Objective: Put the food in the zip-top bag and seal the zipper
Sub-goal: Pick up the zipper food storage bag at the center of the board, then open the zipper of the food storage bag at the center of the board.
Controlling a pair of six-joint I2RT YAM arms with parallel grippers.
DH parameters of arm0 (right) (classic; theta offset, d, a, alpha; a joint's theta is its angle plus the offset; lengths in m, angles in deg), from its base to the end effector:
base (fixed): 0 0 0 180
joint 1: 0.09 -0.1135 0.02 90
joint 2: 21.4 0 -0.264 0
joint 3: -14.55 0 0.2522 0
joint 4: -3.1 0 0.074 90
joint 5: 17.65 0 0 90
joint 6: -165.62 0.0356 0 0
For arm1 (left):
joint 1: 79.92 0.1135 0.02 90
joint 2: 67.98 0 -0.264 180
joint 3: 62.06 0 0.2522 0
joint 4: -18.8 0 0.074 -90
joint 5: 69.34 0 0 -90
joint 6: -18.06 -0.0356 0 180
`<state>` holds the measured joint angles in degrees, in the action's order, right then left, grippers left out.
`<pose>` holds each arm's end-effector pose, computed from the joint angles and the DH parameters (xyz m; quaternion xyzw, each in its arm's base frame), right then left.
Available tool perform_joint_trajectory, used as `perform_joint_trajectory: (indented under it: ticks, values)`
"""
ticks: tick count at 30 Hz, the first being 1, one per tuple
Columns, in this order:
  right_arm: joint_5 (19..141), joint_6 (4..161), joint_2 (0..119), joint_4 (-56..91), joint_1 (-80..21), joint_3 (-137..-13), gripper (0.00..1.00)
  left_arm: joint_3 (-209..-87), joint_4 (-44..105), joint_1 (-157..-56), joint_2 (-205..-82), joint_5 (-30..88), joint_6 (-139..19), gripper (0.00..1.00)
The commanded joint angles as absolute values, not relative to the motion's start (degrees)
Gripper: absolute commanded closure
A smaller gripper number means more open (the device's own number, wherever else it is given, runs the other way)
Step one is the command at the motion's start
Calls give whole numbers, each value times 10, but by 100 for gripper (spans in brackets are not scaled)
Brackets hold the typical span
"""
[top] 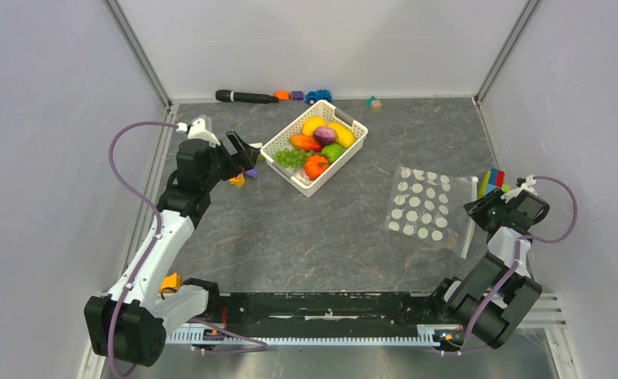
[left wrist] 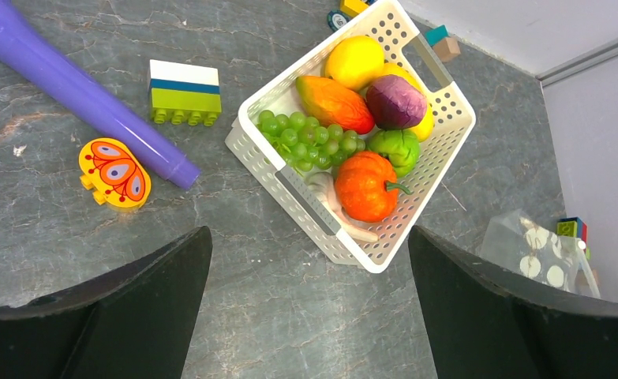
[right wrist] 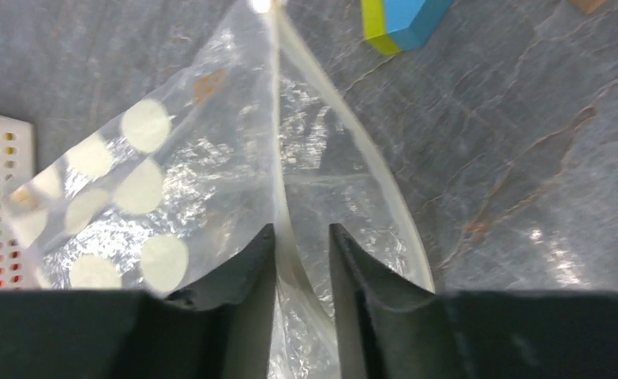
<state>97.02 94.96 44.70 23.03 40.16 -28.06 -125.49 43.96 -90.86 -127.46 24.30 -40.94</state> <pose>0.1787 -0.1318 0.1812 0.3726 0.8207 0.1229 0.4155 0.2349 -0.0477 0.3187 -0.1260 0.8153 -0.2265 0.5178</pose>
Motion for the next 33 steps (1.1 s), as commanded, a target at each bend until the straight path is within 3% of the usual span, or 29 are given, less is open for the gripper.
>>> perform_joint_trajectory:
  ticks: [1, 4, 9, 23, 30, 33]
  values:
    - [1024, 965, 412, 206, 402, -268, 74, -1272, 410, -906, -1275, 258, -388, 0]
    - [1031, 967, 393, 208, 393, -269, 100, -1271, 408, -906, -1274, 261, -388, 0]
    - [1014, 961, 359, 232, 330, -294, 100, -1270, 403, -906, -1276, 275, -383, 0]
    - [892, 793, 318, 250, -83, -448, 100, -1302, 383, -914, -1318, 441, -352, 0]
    - [818, 642, 359, 260, -306, -466, 100, -1332, 378, -977, -1322, 468, -323, 0]
    - [797, 663, 381, 241, -349, -479, 100, -1337, 377, -1039, -1326, 441, -320, 0]
